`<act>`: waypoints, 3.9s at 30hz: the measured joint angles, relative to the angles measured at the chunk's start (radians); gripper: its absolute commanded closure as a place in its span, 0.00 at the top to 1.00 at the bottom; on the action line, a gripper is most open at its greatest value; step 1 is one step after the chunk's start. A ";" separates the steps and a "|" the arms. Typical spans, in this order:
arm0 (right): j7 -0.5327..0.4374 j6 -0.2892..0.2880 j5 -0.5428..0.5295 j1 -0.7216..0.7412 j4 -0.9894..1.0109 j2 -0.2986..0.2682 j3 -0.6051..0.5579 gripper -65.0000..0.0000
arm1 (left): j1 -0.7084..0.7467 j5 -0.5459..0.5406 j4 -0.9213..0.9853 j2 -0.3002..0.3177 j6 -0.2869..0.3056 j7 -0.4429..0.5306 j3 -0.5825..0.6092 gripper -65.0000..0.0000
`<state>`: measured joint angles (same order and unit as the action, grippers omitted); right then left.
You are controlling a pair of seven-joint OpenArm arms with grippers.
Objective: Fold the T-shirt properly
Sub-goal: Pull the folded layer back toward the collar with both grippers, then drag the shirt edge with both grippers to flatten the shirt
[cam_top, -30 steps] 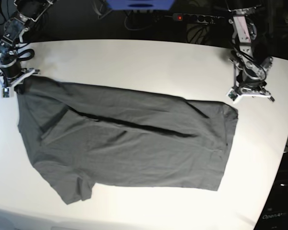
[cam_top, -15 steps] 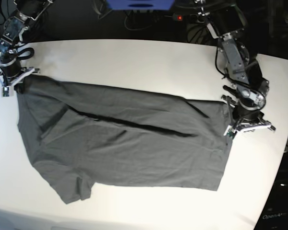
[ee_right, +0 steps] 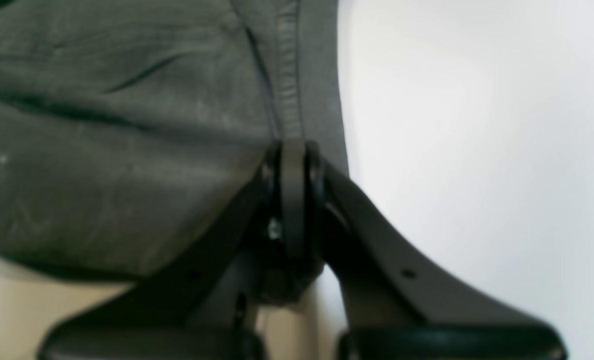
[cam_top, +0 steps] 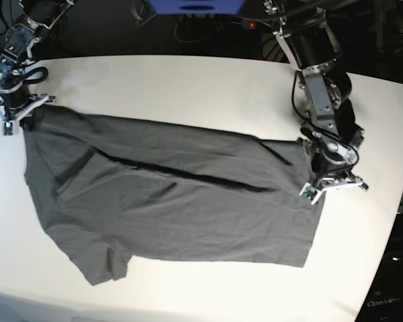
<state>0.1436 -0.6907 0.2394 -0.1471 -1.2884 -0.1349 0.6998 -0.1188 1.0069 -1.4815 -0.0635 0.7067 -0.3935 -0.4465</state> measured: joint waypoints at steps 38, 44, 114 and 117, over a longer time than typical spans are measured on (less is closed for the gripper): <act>-0.045 0.007 -0.016 -0.061 -0.005 -0.006 -0.002 0.01 | 0.259 -0.011 -0.065 -0.015 -0.057 0.063 0.003 0.10; -0.060 0.007 -0.024 -0.084 -0.007 -0.010 -0.001 0.01 | 0.319 -0.016 -0.099 -0.031 -0.072 0.074 0.003 0.10; 0.066 -0.011 0.099 -0.196 -0.428 0.087 0.027 0.18 | 0.451 -0.035 -0.125 -0.050 -0.132 0.163 -0.042 0.10; 0.062 -0.008 0.093 -0.234 -0.489 0.139 0.012 0.27 | 0.451 -0.034 -0.125 -0.050 -0.132 0.163 -0.043 0.10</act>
<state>0.2054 -0.6991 0.3328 -0.3813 -1.7779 0.0040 0.7116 0.3321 0.9730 -1.6066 -0.1139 0.5747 -0.2310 -0.4900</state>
